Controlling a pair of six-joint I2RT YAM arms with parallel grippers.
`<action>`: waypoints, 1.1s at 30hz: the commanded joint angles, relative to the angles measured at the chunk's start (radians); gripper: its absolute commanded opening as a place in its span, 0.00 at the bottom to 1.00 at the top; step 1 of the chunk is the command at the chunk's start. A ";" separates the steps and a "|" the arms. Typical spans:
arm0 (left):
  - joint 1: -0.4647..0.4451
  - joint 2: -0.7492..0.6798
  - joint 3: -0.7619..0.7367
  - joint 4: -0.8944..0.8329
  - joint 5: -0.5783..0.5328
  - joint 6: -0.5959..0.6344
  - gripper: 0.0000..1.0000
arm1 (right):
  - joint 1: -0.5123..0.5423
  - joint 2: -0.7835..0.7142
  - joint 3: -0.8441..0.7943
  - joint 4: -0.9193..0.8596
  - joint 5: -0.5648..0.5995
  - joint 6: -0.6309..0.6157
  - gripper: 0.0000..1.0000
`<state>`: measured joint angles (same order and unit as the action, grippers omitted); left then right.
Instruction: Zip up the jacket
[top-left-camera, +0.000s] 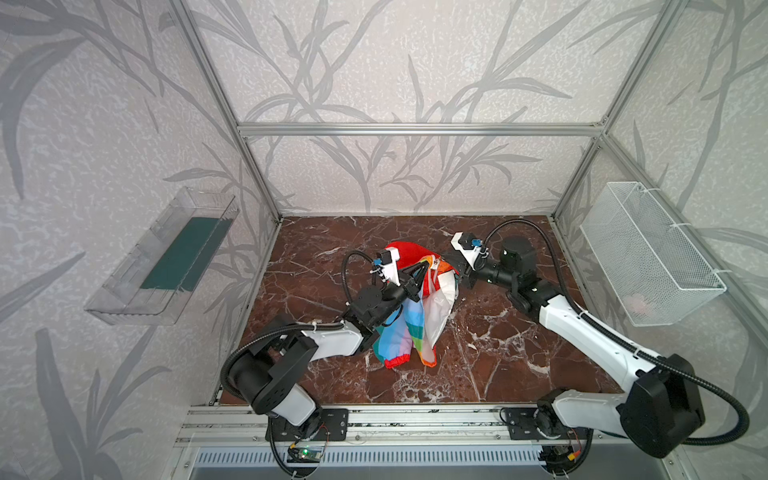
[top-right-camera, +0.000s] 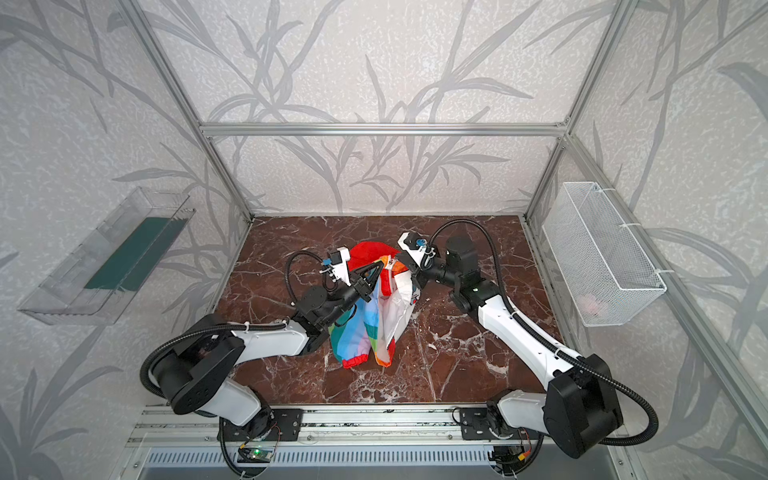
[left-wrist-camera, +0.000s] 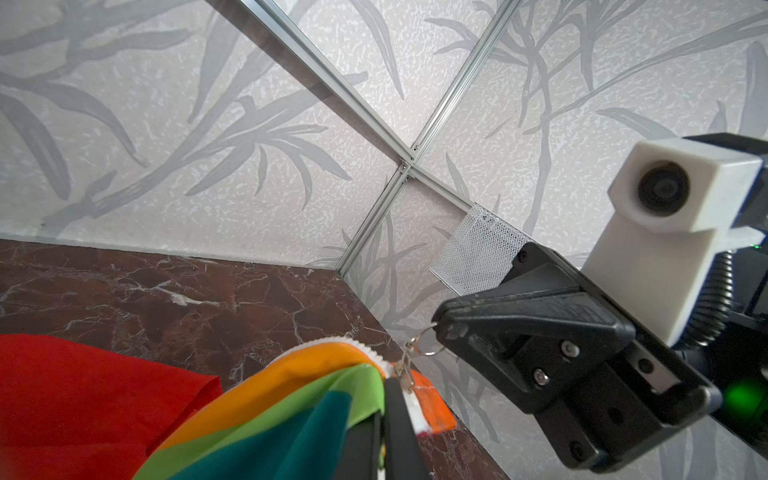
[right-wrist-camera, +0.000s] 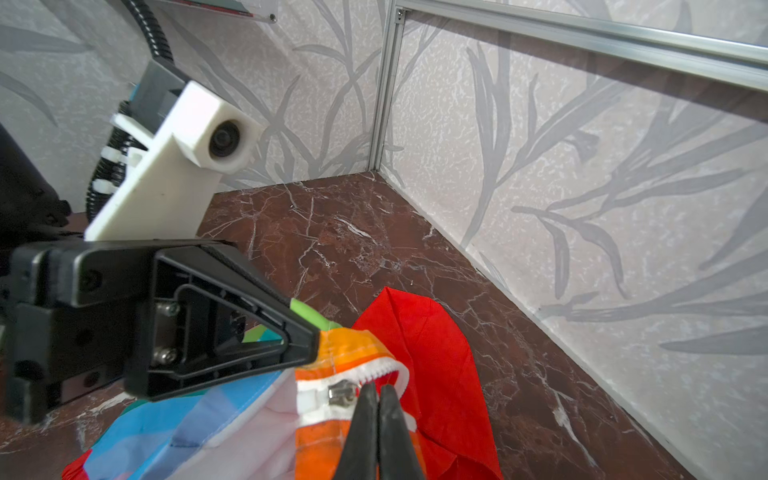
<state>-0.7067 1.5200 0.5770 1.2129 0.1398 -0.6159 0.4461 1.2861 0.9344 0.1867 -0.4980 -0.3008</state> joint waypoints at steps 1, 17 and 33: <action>0.000 -0.098 0.009 -0.211 0.033 0.039 0.00 | -0.006 0.007 0.042 0.031 0.078 -0.011 0.00; 0.075 -0.422 0.172 -1.174 0.200 0.320 0.00 | -0.020 0.132 0.131 0.005 0.320 0.111 0.00; 0.380 0.019 1.096 -1.629 0.435 0.817 0.00 | -0.119 0.047 0.388 -0.059 0.543 -0.044 0.00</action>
<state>-0.3584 1.5623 1.6161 -0.3405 0.5632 0.1024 0.3504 1.4368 1.2884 0.1169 -0.0528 -0.2687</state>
